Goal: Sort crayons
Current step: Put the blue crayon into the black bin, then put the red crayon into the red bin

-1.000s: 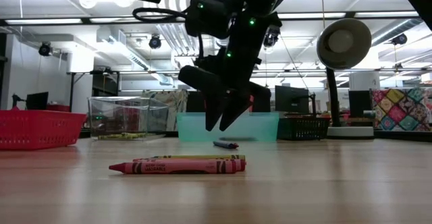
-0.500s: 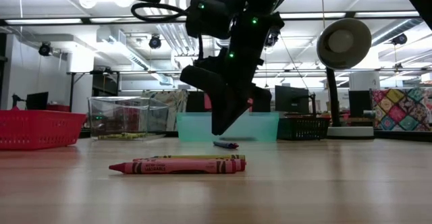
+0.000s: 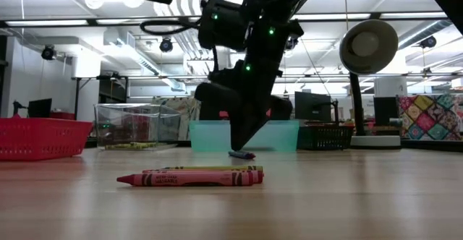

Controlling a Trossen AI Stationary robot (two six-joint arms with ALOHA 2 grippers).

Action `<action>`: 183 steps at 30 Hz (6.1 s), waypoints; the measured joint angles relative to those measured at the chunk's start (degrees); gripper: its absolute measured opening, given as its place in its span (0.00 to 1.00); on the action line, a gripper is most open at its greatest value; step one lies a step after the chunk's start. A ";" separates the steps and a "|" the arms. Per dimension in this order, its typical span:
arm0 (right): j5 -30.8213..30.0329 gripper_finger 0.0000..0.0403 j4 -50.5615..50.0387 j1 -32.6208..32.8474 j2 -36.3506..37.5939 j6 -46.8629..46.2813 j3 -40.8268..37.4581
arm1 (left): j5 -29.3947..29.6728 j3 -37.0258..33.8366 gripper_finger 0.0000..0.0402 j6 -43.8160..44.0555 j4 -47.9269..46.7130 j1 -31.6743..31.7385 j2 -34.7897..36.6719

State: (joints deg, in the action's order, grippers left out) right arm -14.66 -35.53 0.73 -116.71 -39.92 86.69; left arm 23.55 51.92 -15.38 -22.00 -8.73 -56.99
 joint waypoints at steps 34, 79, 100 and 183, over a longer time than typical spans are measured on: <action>5.64 0.30 -3.23 -0.90 -0.41 -0.16 5.56 | -0.02 0.00 0.00 0.58 -0.72 -0.02 -0.02; -14.24 0.03 -53.97 -11.27 1.21 13.18 32.62 | -0.04 8.79 0.00 -0.08 0.92 0.00 0.50; -18.34 0.03 -45.13 -26.69 1.89 17.48 11.35 | -0.02 8.67 0.00 3.86 -8.79 0.00 0.50; -10.32 0.28 -41.86 -13.72 14.26 9.84 13.31 | -0.04 5.01 0.00 9.74 -9.54 -0.01 -1.96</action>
State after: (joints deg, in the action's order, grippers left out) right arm -24.98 -77.39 -12.99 -102.46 -30.09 100.01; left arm 23.51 56.93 -5.64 -31.54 -8.74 -58.95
